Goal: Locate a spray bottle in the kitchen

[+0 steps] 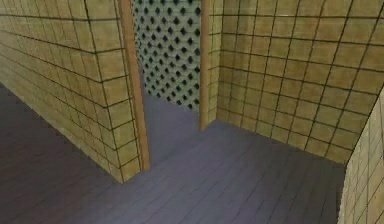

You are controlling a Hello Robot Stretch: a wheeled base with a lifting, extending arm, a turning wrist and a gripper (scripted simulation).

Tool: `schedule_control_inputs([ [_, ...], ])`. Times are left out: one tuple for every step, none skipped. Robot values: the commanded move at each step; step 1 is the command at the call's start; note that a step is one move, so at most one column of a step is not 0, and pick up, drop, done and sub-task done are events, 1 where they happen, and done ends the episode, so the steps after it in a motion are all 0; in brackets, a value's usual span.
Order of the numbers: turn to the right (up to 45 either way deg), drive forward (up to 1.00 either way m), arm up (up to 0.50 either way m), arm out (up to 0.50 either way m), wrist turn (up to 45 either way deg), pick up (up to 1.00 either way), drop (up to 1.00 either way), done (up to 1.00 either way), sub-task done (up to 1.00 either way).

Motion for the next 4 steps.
schedule_control_inputs([
  [0.0,0.45,0.0,0.0,0.0,0.0,0.0,0.0,0.0],
  [18.0,0.0,0.0,0.0,0.0,0.0,0.0,0.0,0.0],
  [3.0,0.0,0.0,0.0,0.0,0.0,0.0,0.0,0.0],
  [0.0,0.8,0.0,0.0,0.0,0.0,0.0,0.0,0.0],
])
